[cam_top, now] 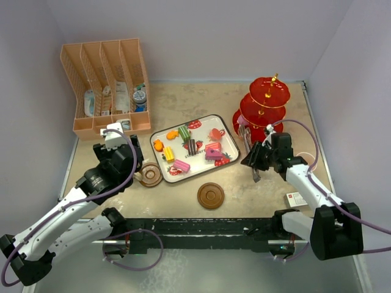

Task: Serve the afternoon tea
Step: Place the desert on the desert table.

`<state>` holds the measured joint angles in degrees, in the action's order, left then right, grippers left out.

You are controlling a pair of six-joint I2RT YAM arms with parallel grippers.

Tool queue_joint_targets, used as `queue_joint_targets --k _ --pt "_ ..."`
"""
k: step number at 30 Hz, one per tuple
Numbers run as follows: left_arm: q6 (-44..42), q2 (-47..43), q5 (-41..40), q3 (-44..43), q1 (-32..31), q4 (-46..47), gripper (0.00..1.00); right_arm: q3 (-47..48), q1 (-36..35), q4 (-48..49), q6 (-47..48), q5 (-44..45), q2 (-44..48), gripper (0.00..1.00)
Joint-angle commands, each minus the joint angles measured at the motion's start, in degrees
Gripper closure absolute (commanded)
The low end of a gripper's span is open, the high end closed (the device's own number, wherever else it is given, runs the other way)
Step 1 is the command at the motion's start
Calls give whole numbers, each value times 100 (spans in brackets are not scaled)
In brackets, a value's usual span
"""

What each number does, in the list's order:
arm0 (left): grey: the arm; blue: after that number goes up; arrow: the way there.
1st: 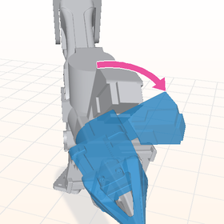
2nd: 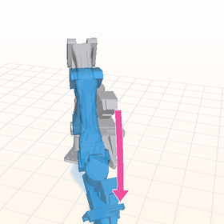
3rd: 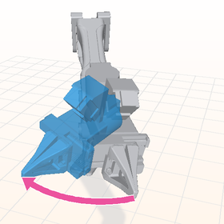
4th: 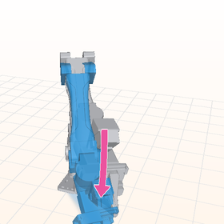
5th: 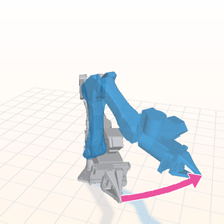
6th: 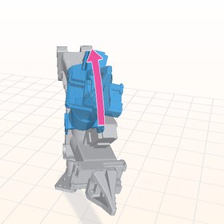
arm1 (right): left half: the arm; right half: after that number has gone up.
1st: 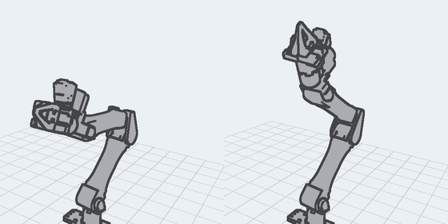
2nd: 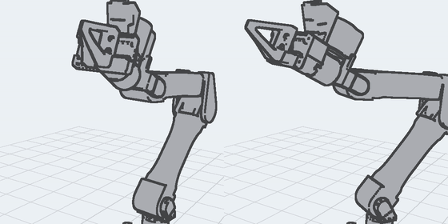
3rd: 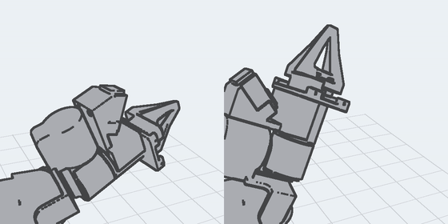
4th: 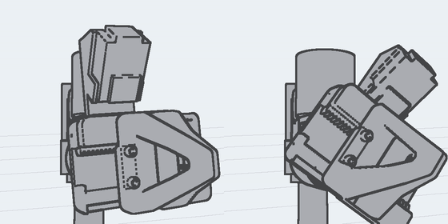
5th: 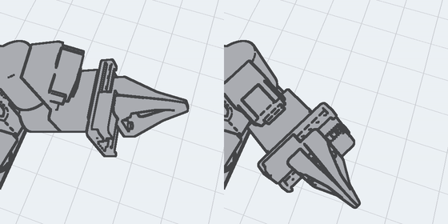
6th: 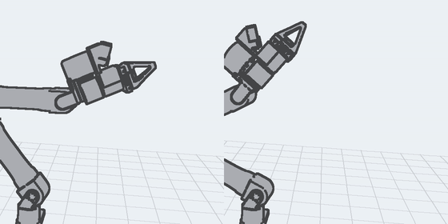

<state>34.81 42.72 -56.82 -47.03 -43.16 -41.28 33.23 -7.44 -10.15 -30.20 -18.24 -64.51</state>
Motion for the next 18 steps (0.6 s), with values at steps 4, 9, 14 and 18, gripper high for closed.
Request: queue_joint_targets --k 4,9,14,18 --pt "-98 -110 -143 -36 10 113 17 101 15 -466 460 -815 443 62" --pt "-64 -191 -213 -39 12 94 17 298 7 -763 653 -1169 750 61" --pt "-75 -191 -219 -44 15 94 17 514 -30 -996 769 -1363 858 61" --pt "-88 -183 -211 -58 10 87 17 695 -302 -1119 770 -1265 874 61"
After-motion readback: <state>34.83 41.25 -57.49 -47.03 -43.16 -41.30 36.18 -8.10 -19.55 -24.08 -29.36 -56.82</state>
